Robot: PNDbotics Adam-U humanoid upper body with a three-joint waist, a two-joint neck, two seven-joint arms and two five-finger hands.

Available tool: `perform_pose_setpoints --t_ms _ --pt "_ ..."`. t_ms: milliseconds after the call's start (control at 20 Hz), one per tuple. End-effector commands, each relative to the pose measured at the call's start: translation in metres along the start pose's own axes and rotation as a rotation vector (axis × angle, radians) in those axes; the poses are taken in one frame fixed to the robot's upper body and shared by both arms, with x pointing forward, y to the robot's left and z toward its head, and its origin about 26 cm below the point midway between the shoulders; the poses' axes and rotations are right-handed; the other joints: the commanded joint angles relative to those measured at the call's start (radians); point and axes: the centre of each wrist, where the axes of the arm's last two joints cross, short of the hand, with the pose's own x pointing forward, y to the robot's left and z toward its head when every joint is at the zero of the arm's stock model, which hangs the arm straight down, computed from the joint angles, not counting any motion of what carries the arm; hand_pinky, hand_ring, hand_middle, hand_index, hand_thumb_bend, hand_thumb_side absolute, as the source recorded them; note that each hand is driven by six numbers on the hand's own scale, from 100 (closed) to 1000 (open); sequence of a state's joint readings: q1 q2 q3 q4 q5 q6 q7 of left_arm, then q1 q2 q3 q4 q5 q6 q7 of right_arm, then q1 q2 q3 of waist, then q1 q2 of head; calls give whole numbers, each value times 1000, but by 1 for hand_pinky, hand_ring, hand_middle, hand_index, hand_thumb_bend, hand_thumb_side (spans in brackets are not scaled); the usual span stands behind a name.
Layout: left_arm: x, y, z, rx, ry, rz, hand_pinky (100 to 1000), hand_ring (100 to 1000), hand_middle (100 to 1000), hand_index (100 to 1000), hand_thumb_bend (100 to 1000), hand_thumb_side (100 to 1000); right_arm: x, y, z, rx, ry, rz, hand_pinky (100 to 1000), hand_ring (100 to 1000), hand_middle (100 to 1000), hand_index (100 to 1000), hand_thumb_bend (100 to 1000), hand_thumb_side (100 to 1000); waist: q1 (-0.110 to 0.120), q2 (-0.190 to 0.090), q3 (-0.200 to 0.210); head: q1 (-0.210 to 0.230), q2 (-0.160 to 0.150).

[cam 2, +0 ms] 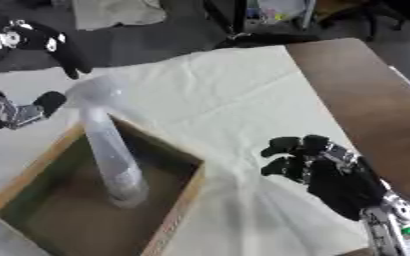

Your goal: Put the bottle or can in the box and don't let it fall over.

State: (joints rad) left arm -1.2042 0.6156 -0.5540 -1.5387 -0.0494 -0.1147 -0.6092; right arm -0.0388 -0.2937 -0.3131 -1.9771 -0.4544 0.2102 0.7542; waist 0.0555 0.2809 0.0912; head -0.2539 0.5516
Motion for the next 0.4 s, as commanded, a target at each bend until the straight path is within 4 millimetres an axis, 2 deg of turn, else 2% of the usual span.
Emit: perform_pose_setpoints --t_ms 50,200,400 --pt "6 14 11 58 -9 -12 841 710 736 811 100 303 9 0 -2 16 -21 21 879 718 770 837 100 829 -6 -23 3 -2 1" --pt "13 24 24 129 -24 0 840 704 732 810 100 350 9 0 -1 16 -27 18 878 718 770 837 100 808 -9 -27 6 -8 6" --pt "26 48 56 316 -58 37 847 702 730 815 100 439 10 -1 1 8 -40 19 877 719 770 837 100 788 -14 -30 18 -17 15"
